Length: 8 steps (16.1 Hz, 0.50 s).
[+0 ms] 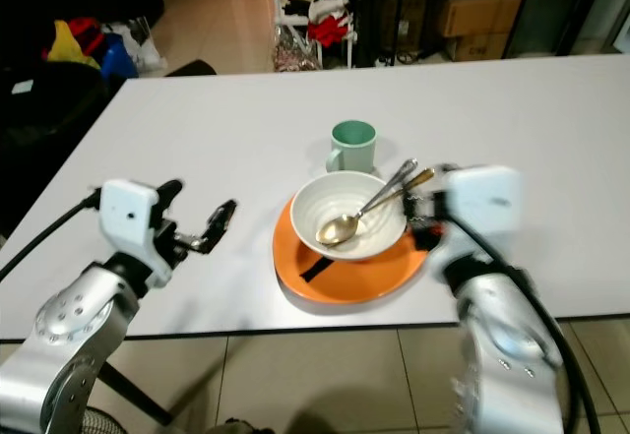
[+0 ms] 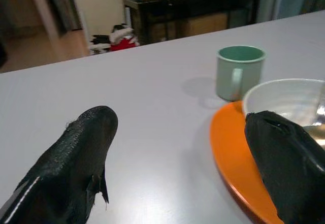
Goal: Setting the table
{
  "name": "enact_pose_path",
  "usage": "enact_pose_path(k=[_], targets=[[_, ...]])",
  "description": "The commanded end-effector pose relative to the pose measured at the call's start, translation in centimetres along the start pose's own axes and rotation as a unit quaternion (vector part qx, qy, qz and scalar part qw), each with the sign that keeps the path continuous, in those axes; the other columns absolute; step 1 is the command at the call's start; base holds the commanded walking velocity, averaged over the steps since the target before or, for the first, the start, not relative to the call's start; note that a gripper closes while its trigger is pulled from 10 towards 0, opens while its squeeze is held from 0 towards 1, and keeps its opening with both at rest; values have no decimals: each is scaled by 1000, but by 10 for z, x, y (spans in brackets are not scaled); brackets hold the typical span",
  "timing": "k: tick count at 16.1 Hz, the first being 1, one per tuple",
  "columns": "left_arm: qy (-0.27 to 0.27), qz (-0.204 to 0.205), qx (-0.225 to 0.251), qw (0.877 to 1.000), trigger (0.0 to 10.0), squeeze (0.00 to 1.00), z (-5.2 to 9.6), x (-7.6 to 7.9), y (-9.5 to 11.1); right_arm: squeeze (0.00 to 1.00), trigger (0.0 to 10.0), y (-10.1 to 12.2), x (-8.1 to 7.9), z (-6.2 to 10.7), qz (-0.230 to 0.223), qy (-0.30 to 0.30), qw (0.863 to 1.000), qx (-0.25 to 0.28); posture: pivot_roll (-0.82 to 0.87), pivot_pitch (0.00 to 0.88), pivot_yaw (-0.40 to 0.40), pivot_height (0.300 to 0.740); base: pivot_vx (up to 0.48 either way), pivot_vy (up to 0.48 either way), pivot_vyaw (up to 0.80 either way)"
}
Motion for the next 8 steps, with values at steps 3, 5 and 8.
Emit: enact_pose_path(k=[3, 5, 8], targets=[[11, -26, 8, 1000, 10000, 0, 9, -3, 5, 1000, 10000, -19, 4, 7, 7, -4, 999, -36, 92, 0, 56, 740, 0, 0, 0], [18, -32, 3, 999, 10000, 0, 10, -6, 4, 1000, 10000, -27, -5, 13, -12, 36, 998, -46, 96, 0, 52, 740, 0, 0, 0], [27, -40, -3, 999, 10000, 0, 11, -10, 3, 1000, 10000, -44, -17, 18, -59, 70, 992, -81, 102, 0, 55, 740, 0, 0, 0]])
Point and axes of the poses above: a point about 5 cm out from each wrist's last joint towards the gripper, its own z axis pointing back from the gripper into the wrist, its own y axis along the axis of the wrist's last joint, x = y × z, the point moved 2 cm from there along -z, pointing out of the wrist towards the gripper, and after that the axes turned 14 degrees about -z, right-handed, at the moved point
